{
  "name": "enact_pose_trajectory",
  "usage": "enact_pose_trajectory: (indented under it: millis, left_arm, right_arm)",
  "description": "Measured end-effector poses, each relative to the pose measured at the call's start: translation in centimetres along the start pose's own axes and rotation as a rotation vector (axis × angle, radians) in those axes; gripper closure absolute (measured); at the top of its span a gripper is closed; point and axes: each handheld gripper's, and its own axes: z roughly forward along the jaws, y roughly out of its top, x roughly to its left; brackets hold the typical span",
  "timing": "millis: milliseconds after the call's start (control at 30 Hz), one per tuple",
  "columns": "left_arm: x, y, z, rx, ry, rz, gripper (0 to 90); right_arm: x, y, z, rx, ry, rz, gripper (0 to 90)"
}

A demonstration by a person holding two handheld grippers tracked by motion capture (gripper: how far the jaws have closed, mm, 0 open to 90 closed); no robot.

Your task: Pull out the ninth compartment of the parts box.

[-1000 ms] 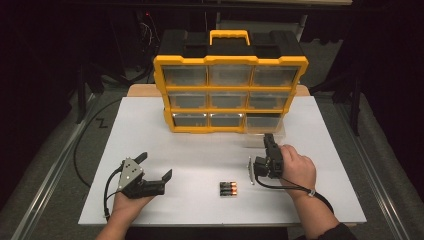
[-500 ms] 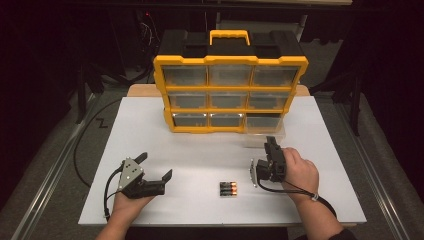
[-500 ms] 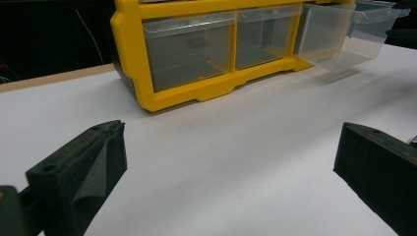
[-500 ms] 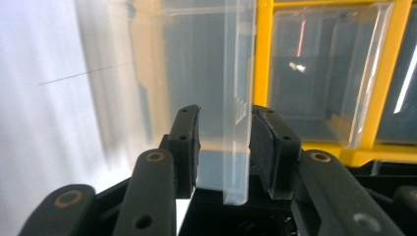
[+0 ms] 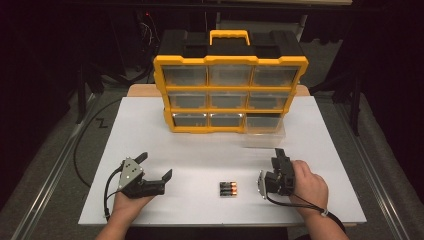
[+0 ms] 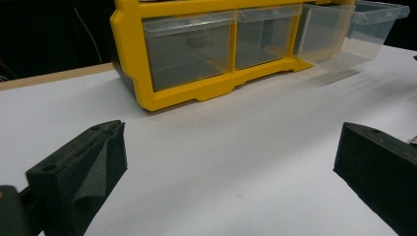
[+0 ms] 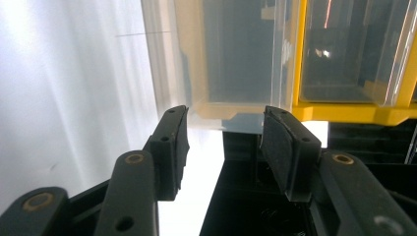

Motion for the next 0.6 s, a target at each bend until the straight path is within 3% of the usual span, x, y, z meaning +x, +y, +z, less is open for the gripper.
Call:
enact_pose_trajectory:
  millis: [133, 233, 367, 500, 600]
  left_arm:
    - [0.0, 0.0, 0.0, -0.007, 0.004, -0.003, 0.2]
    - [0.0, 0.0, 0.0, -0.006, 0.006, -0.004, 0.2]
    - [0.0, 0.0, 0.0, -0.002, 0.006, -0.003, 0.2]
    - [0.0, 0.0, 0.0, -0.001, 0.006, -0.003, 0.2]
    - [0.0, 0.0, 0.0, -0.001, 0.006, -0.004, 0.2]
  right_arm:
    - [0.8, -0.4, -0.2, -0.015, 0.004, 0.024, 51.4]
    - [1.2, -0.5, -0.4, -0.015, 0.018, -0.001, 48.7]
    - [1.2, -0.7, -0.3, -0.006, 0.044, 0.033, 43.6]
    - [1.0, -0.6, -0.3, -0.014, 0.055, 0.018, 35.1]
    - [0.9, -0.6, -0.5, -0.019, 0.031, 0.036, 27.8]
